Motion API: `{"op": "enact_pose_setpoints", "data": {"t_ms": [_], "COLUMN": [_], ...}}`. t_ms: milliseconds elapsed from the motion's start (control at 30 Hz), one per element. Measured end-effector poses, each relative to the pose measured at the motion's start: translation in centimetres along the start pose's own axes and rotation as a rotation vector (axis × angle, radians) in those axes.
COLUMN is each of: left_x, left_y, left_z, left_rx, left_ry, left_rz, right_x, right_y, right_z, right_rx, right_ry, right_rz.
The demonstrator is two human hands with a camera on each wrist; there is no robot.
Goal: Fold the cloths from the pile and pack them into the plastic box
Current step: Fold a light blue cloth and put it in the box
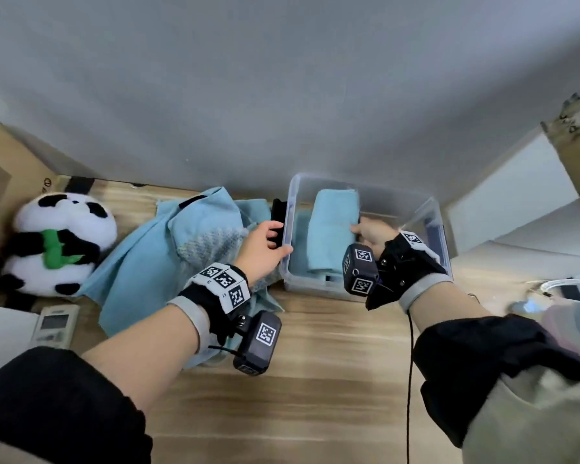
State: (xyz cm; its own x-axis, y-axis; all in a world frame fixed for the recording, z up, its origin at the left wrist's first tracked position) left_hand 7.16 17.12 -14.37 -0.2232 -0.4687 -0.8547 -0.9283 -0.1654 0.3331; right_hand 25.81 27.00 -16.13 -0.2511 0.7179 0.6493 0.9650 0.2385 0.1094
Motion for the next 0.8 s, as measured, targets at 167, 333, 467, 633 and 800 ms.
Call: {"op": "enact_pose_setpoints", "data": {"t_ms": [167, 333, 467, 633, 800], "left_x": [0.4, 0.5, 0.6, 1.7, 6.4], "left_y": [0.1, 0.1, 0.0, 2.8, 6.1], "left_z": [0.2, 0.2, 0.3, -1.0, -3.2], "left_rx": [-0.004, -0.018, -0.019, -0.235, -0.307], "left_ry": [-0.013, -0.056, -0.080, -0.133, 0.083], "left_rz": [-0.068, -0.091, -0.098, -0.092, 0.388], "right_x": [-1.3, -2.6, -2.9, -1.9, -1.0], "right_y": [-3.0, -3.8, -2.9, -0.6, 0.2], "right_z": [1.9, 2.6, 3.1, 1.2, -2.6], "right_rx": [0.046, 0.050, 0.014, -0.029, 0.013], "right_ry": [-0.064, -0.071, -0.065, -0.021, 0.127], "right_rz": [-0.121, -0.198, -0.183, -0.086, -0.037]}}
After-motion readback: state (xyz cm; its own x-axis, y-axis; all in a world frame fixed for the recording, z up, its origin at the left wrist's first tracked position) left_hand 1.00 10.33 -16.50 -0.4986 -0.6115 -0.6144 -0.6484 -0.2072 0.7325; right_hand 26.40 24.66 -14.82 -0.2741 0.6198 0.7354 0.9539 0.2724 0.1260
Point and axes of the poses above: each hand's wrist, its own z-axis towards the middle knuckle, its own y-axis out of the back of the hand, x = y × z, the point moved 9 cm from there along z, towards the middle knuckle, and after that the axes turned 1 degree about z, right-handed, at the moved point
